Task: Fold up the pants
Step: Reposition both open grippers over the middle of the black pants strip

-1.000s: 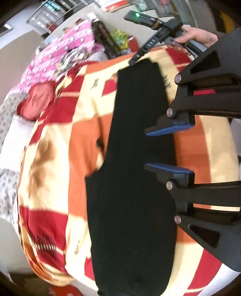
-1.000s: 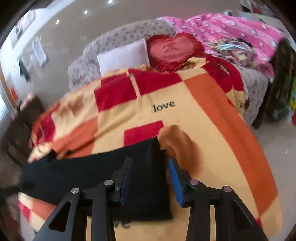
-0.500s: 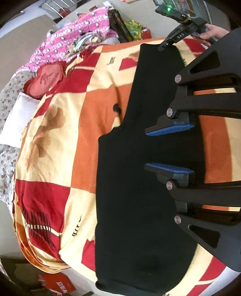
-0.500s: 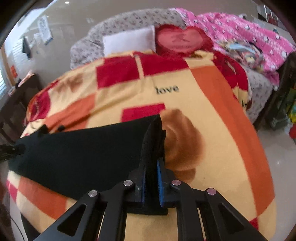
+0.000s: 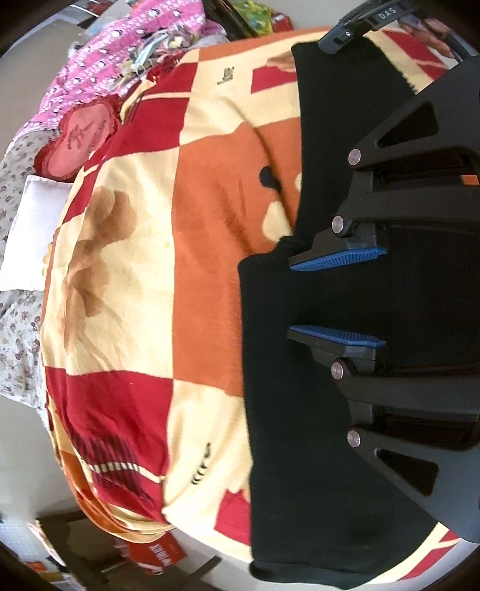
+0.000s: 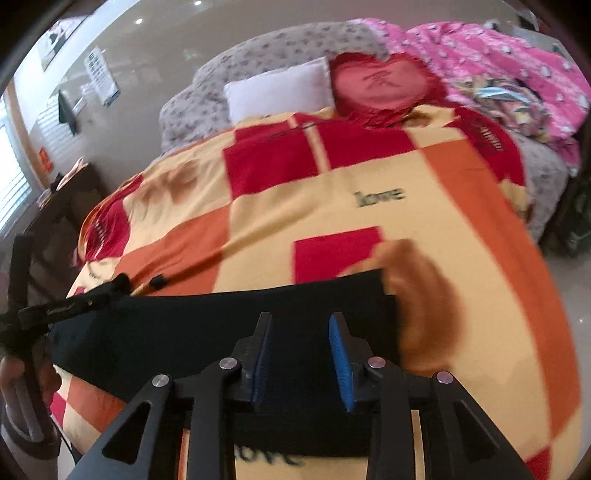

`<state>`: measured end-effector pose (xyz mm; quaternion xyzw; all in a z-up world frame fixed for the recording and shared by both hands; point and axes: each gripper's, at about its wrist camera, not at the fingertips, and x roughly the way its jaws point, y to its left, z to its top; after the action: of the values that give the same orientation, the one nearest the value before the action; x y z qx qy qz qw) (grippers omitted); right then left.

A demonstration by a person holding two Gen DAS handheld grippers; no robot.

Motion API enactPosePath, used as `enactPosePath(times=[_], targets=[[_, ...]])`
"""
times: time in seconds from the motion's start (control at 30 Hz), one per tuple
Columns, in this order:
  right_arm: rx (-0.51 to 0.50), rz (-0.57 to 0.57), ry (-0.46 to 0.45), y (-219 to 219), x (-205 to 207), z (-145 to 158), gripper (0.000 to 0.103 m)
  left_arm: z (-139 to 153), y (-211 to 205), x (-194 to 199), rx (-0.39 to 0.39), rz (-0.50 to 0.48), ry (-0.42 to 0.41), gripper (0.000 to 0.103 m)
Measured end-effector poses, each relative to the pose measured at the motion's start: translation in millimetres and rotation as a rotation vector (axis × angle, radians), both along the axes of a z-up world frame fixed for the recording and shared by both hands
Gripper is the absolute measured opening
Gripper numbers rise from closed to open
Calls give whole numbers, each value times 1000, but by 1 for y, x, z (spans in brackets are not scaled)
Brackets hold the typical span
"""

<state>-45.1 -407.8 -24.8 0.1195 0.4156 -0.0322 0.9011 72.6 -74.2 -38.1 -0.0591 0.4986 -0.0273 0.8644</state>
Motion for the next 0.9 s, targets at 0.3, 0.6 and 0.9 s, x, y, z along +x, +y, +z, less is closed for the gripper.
enactPosePath(times=[0.3, 0.6, 0.9], targets=[[32, -42, 16, -15, 24, -13, 30, -5, -6, 11, 49, 5, -28, 30], [5, -16, 14, 1, -9, 2, 32, 8, -3, -14, 12, -6, -34, 30], [-31, 12, 49, 11, -44, -6, 40, 0, -15, -59, 0, -59, -26, 33]])
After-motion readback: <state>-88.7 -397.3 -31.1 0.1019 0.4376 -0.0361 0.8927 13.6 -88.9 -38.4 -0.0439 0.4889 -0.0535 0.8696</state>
